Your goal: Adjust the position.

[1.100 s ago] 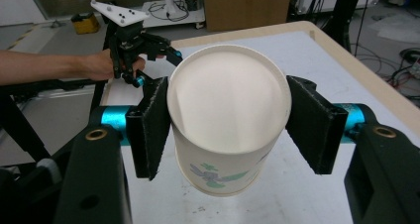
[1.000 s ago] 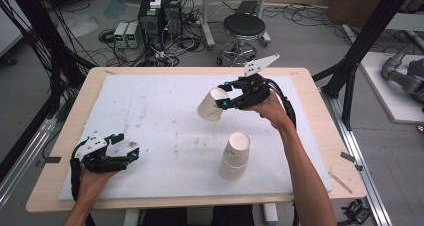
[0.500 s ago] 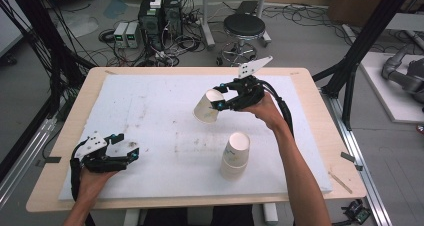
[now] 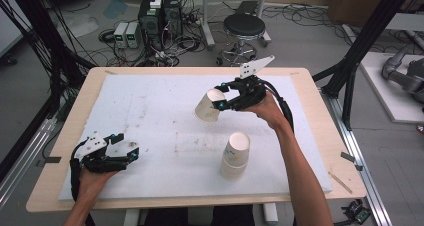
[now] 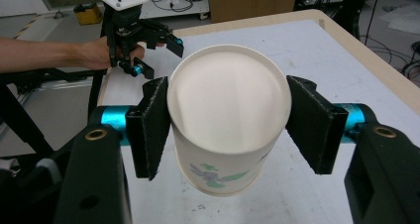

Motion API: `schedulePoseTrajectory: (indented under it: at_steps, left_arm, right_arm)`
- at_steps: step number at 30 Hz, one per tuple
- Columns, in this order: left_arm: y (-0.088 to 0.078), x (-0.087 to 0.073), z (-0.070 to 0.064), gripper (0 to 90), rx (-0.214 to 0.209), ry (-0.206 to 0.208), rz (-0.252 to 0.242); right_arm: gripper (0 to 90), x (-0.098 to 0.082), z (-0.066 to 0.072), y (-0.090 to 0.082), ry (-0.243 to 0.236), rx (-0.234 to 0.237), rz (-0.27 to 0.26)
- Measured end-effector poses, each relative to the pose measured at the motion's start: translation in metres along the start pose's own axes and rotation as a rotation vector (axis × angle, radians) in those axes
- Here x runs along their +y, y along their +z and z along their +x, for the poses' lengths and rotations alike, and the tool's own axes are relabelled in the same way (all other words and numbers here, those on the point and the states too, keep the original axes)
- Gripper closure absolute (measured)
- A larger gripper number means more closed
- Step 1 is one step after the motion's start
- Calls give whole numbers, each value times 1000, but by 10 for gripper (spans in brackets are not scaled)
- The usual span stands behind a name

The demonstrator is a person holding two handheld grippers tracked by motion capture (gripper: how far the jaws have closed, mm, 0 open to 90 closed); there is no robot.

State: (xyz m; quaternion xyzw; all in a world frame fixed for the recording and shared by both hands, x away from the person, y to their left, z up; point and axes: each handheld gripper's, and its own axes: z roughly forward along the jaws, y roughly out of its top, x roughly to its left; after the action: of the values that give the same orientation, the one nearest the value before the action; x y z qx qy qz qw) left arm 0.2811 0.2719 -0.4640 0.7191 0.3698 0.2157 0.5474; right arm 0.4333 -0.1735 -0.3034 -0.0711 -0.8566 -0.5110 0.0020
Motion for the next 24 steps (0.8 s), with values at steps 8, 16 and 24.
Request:
schedulePoseTrajectory:
  at_steps: [8, 16, 24]
  left_arm:
    - [1, 1, 1, 158, -9, -12, 14]
    - [0, 9, 3, 138, -14, 7, -14]
    - [5, 34, 8, 128, -77, 60, -45]
  right_arm:
    - [374, 0, -1, -1, 5, -2, 1]
    - [374, 0, -1, -4, -2, 1, 3]
    - [374, 0, -1, -6, -13, 5, -2]
